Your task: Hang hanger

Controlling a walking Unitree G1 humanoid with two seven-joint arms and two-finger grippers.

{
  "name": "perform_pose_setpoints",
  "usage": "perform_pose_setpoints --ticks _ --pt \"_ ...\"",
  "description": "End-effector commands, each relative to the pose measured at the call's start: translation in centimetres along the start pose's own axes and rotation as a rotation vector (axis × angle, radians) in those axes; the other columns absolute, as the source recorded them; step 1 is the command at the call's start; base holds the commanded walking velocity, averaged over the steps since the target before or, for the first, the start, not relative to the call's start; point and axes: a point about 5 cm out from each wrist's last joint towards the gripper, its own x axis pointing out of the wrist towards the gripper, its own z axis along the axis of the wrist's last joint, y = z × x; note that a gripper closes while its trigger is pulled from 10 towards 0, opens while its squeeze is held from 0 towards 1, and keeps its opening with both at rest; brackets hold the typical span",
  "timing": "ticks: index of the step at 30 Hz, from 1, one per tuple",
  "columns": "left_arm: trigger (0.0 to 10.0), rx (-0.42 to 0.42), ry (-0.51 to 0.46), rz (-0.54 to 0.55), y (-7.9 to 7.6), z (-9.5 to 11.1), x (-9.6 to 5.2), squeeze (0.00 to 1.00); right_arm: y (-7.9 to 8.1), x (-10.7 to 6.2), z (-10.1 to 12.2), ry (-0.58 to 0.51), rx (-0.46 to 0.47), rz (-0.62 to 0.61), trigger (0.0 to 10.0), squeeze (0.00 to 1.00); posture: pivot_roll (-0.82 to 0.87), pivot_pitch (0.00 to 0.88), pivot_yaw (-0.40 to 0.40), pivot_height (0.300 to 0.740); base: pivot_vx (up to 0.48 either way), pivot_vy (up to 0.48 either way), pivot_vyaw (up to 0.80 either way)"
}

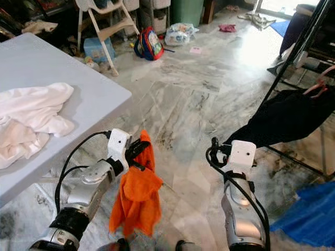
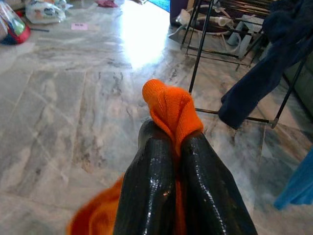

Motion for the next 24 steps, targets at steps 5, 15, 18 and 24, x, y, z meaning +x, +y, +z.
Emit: perform_pose_setpoints --ticks 5,15,18,24 --pt "10.0 0.017 0.008 -0.011 -0.13 -0.25 -0.15 0.0 -0.12 -0.1 0.17 -0.007 -0.002 -0.004 10.0 0.0 -0.04 0.141 0.011 0.74 -0.275 0.0 0.0" --pt "10.0 0.014 0.011 -0.009 -0.21 -0.36 -0.18 0.0 -0.09 -0.06 0.17 -0.005 -0.004 -0.001 10.0 0.0 -0.03 0.146 0.01 0.74 -0.276 0.0 0.0" --pt "10.0 0.019 0.01 -0.01 -0.2 -0.32 -0.16 0.0 -0.09 -0.03 0.18 -0.005 -0.004 0.0 10.0 0.0 -0.03 0.146 0.01 0.74 -0.275 0.0 0.0" --pt "10.0 0.019 0.012 -0.014 -0.26 -0.4 -0.16 0.0 -0.23 -0.04 0.0 0.015 -0.02 -0.017 10.0 0.0 -0.04 0.145 0.008 0.74 -0.276 0.0 0.0"
